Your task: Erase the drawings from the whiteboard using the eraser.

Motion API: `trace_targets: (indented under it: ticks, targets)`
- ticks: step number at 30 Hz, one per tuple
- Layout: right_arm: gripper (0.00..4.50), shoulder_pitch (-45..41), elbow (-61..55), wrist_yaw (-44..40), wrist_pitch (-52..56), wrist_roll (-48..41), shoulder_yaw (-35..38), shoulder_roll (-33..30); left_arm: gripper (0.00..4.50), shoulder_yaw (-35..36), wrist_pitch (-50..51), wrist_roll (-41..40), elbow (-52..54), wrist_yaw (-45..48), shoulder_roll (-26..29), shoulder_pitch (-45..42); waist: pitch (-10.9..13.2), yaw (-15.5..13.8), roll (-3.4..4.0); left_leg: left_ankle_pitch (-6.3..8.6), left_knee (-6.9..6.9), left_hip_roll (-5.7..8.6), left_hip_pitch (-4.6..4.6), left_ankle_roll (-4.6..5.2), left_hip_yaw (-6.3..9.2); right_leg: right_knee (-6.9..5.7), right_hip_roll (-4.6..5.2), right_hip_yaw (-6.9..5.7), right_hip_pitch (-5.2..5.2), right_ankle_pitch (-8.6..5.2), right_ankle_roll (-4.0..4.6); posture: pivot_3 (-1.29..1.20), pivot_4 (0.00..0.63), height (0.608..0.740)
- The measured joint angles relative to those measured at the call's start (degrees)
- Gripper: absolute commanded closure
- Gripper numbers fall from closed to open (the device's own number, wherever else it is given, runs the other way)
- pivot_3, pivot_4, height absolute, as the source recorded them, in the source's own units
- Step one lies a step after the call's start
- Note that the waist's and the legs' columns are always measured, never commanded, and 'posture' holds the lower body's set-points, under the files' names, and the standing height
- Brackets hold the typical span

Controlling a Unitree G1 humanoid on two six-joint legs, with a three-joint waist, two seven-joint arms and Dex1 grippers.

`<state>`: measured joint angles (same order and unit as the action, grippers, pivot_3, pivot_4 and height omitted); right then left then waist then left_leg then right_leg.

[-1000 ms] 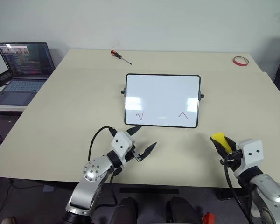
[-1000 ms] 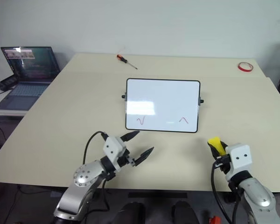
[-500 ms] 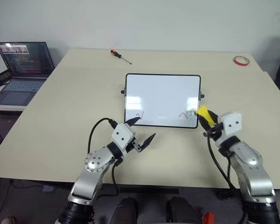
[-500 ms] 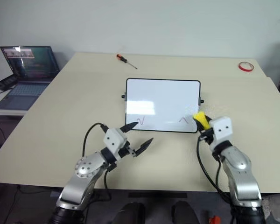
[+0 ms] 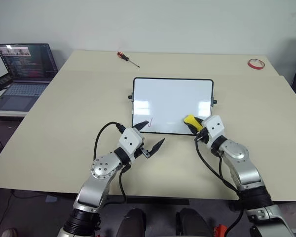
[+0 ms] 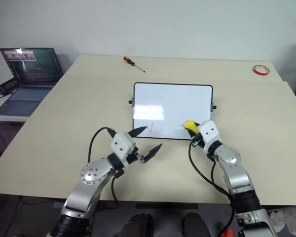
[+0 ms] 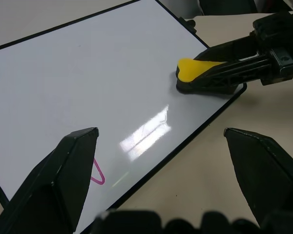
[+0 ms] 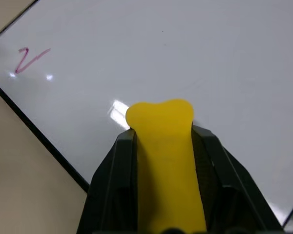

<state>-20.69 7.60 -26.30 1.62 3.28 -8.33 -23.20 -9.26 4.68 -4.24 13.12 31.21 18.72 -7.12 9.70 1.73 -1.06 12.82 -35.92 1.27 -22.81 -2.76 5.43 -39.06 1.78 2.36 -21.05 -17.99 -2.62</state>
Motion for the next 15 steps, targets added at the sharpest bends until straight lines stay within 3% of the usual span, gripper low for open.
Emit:
trace_targets:
  ticks: [7, 15]
  targets:
    - [3.32, 1.5, -1.0, 1.1, 1.3, 2.5, -0.4, -2.7, 0.00, 0.0, 0.9, 0.1, 0.9, -0.7, -0.3, -0.1, 0.0, -0.7, -0.05, 0.00, -0.08, 0.05, 0.67, 0.00, 0.30, 0.15, 0.06, -0.07, 0.94, -0.01, -0.01, 0.00, 0.150, 0.740]
    - [3.32, 9.3, -9.2, -1.6, 6.8, 2.2, 1.6, -8.6, 0.00, -0.2, 1.0, 0.1, 0.9, -0.7, -1.1, -0.4, 0.0, -1.3, -0.07, 0.00, -0.05, 0.04, 0.73, 0.00, 0.31, 0.18, 0.08, -0.04, 0.98, -0.06, -0.07, 0.00, 0.150, 0.740]
